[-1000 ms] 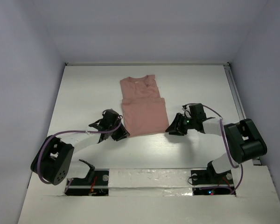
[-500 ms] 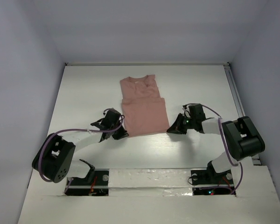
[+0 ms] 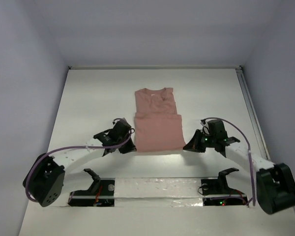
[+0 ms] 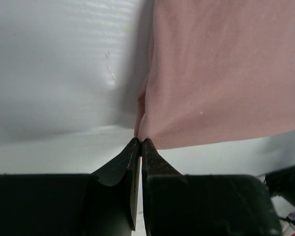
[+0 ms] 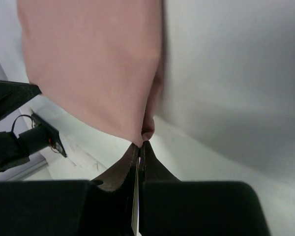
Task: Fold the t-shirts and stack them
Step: Fold the tshirt
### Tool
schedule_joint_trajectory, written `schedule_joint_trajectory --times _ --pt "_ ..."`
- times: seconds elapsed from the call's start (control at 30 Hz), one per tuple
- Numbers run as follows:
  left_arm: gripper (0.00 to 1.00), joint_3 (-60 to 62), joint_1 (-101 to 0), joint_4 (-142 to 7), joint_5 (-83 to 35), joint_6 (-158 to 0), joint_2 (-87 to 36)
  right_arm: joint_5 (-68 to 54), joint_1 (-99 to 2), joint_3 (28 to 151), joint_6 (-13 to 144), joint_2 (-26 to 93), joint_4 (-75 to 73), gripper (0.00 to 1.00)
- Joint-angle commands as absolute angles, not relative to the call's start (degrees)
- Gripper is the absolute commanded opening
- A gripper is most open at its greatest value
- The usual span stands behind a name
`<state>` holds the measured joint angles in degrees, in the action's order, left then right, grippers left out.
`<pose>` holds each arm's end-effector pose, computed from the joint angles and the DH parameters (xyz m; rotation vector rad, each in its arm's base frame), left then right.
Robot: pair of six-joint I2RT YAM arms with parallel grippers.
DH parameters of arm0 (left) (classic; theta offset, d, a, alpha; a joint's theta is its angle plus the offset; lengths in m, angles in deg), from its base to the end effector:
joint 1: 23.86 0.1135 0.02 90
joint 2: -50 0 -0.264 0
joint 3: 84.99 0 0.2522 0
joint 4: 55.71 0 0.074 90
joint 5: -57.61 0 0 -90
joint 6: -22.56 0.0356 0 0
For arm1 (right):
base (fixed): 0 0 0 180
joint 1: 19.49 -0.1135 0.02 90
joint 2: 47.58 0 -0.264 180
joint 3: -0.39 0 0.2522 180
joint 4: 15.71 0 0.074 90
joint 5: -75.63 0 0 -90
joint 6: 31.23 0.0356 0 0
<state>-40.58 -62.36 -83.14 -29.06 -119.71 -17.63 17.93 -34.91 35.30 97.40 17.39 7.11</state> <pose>0.1715 -0.1390 0.1735 -0.2857 2.5919 -0.7169 0.1775 0.0687 0.1434 0.2767 2.6100 1.0724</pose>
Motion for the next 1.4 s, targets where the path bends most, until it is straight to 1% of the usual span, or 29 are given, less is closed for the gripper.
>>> schedule_joint_trajectory --times 0.0,0.07,0.1,0.13,0.2,0.27,0.3,0.33,0.37,0.4,0.43,0.53,0.57,0.63,0.67,0.77,0.8,0.9,0.93,0.97,1.0,1.03,1.07,1.1,1.17,1.2,1.23,1.33,1.37 --pt "0.0 -37.1 -63.7 -93.0 -30.7 -120.7 -11.9 14.6 -34.7 39.8 96.1 8.5 21.6 0.0" --pt "0.0 -33.6 -63.7 -94.9 -31.2 -121.0 -10.6 10.8 -34.7 44.1 94.7 8.1 24.8 0.0" --pt "0.0 -31.6 -63.7 -96.5 -32.0 -120.5 -10.2 9.7 -34.7 48.7 94.1 9.0 26.4 0.0" --pt "0.0 -29.5 -63.7 -97.2 -34.3 -120.1 -10.6 8.8 -34.7 51.0 93.7 10.1 26.7 0.0" --pt "0.0 -21.7 -62.7 -98.9 -37.3 -117.8 -12.2 6.4 -34.7 55.4 91.8 15.0 25.6 0.0" --pt "0.0 -14.5 -61.3 -98.7 -38.8 -116.0 -15.9 5.1 -33.9 62.9 89.7 19.3 25.0 0.0" --pt "0.0 -12.5 -59.0 -97.2 -39.0 -114.9 -19.0 5.1 -33.9 65.5 89.3 21.4 23.6 0.0" --pt "0.0 -10.7 -57.5 -96.4 -38.5 -112.5 -20.9 4.8 -32.6 70.3 88.7 25.9 23.0 0.0" --pt "0.0 -6.7 -56.3 -95.8 -38.2 -111.3 -22.8 5.2 -32.0 72.7 87.9 28.6 22.5 0.0" --pt "0.0 -4.6 -55.2 -94.6 -38.5 -110.3 -26.9 6.2 -31.4 75.4 87.5 34.2 22.0 0.0" --pt "0.0 -2.8 -53.2 -94.1 -38.6 -108.4 -29.0 7.1 -30.7 81.2 87.4 36.9 22.2 0.0" --pt "0.0 4.8 -49.7 -91.9 -37.6 -106.2 -36.9 7.6 -30.2 88.6 88.0 46.1 21.5 0.0" --pt "0.0 8.8 -48.8 -91.9 -37.5 -105.1 -39.0 7.1 -30.2 92.9 88.6 48.1 20.9 0.0" --pt "0.0 12.9 -47.5 -91.3 -36.8 -103.8 -45.3 6.1 -29.7 98.0 88.4 52.8 20.9 0.0" --pt "0.0 16.7 -46.5 -91.0 -36.8 -102.9 -47.4 6.8 -29.7 104.1 88.1 58.1 21.7 0.0" --pt "0.0 24.9 -45.3 -91.2 -36.0 -102.3 -57.0 5.2 -29.7 111.7 87.3 65.3 23.4 0.0" --pt "0.0 26.7 -44.6 -90.9 -36.5 -102.2 -61.4 5.1 -29.1 116.3 87.3 69.9 24.2 0.0" --pt "0.0 33.4 -43.6 -91.4 -36.6 -102.9 -69.1 5.8 -28.5 124.7 87.4 78.1 24.4 0.0" --pt "0.0 35.4 -42.9 -90.9 -36.4 -103.4 -71.8 6.1 -28.5 126.9 87.4 82.1 25.5 0.03" --pt "0.0 36.4 -42.9 -90.9 -36.4 -103.4 -71.8 6.2 -28.5 129.6 87.3 82.1 25.6 0.03" --pt "0.0 37.5 -42.9 -91.1 -35.7 -103.8 -74.3 6.1 -28.5 132.9 87.3 87.2 29.1 0.11" --pt "0.0 38.8 -42.9 -91.5 -35.5 -103.9 -75.8 5.7 -28.5 138.7 87.3 89.3 30.6 0.17" --pt "0.05 42.1 -42.9 -92.2 -35.6 -103.7 -77.0 5.5 -28.5 140.3 87.4 90.8 31.3 0.27" --pt "0.25 44.1 -42.4 -94.1 -36.4 -103.6 -79.2 5.8 -28.5 141.2 87.6 91.8 31.5 0.44" --pt "0.43 47.2 -41.7 -95.2 -37.4 -103.3 -80.0 5.8 -28.5 142.1 87.7 91.8 31.4 0.53" --pt "0.59 47.2 -41.7 -94.1 -37.1 -103.4 -78.9 5.8 -28.5 141.5 87.9 90.9 30.1 0.64" --pt "0.64 47.0 -41.0 -93.4 -36.7 -103.3 -77.8 5.9 -28.5 141.0 87.9 89.9 29.7 0.66" --pt "0.66 46.3 -41.0 -92.4 -37.1 -103.1 -73.2 7.5 -28.5 136.0 88.4 84.4 27.6 0.66" --pt "0.65 42.9 -41.9 -91.5 -36.4 -103.7 -71.7 7.8 -29.0 128.7 89.1 79.6 26.1 0.62"
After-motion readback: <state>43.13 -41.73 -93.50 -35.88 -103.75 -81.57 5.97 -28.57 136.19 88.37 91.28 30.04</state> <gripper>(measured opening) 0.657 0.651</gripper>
